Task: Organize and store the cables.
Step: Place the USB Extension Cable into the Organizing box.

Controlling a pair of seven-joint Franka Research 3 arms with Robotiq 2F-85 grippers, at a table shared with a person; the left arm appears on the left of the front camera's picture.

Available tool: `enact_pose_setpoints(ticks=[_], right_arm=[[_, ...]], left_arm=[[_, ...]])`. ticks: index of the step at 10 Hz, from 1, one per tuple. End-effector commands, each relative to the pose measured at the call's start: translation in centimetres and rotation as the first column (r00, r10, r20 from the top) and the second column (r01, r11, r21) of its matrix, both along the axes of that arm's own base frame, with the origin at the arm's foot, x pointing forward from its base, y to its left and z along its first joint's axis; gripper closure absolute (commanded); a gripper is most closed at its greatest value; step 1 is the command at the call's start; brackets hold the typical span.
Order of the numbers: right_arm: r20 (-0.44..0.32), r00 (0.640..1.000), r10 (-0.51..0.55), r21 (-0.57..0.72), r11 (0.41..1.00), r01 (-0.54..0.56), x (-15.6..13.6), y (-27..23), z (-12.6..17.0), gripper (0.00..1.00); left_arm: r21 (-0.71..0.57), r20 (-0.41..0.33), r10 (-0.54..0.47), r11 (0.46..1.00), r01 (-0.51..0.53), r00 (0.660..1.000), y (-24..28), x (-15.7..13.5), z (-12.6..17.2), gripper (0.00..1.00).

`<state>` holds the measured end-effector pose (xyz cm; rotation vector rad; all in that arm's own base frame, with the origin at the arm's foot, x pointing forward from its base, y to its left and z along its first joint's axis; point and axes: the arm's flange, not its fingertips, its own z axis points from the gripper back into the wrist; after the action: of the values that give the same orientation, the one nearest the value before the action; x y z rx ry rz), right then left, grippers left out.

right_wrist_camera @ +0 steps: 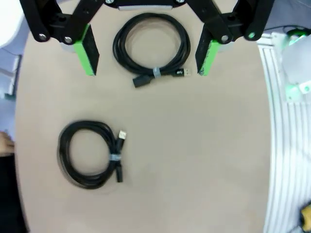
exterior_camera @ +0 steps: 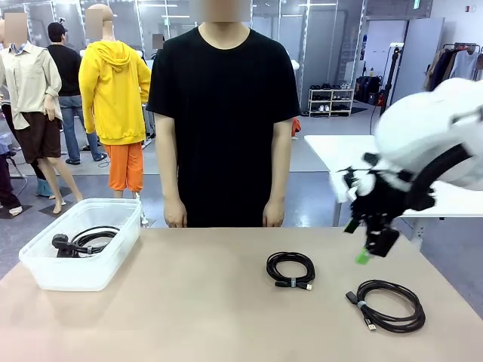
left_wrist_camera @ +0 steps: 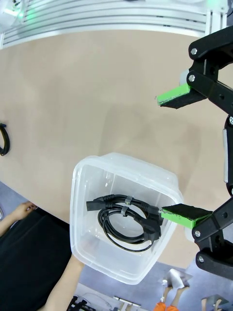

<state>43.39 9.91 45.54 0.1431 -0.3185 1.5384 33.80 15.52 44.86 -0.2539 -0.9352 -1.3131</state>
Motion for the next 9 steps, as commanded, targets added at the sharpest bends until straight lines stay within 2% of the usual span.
enact_pose_setpoints(ticks=[1, 4, 8, 9], right_arm=[[-0.022, 0.999, -0.027, -0.102, 0.994, 0.025, 3.1, 2.3, -1.5, 0.00], [0.024, 0.999, -0.025, -0.187, 0.982, 0.029, 4.4, 7.4, -6.0, 0.00], [0.047, 0.997, -0.054, -0.203, 0.977, 0.062, 6.4, 11.1, -9.6, 0.00], [0.028, 0.999, -0.046, -0.207, 0.977, 0.051, 6.5, 11.9, -10.2, 0.00]], left_arm=[[-0.017, -0.006, 0.010, 1.000, -0.010, 1.000, 0.1, 0.1, 0.1, 0.00], [-0.017, -0.006, 0.010, 1.000, -0.010, 1.000, 0.1, 0.1, 0.1, 0.00], [-0.017, -0.006, 0.010, 1.000, -0.010, 1.000, 0.1, 0.1, 0.1, 0.00], [-0.017, -0.006, 0.010, 1.000, -0.010, 1.000, 0.1, 0.1, 0.1, 0.00]])
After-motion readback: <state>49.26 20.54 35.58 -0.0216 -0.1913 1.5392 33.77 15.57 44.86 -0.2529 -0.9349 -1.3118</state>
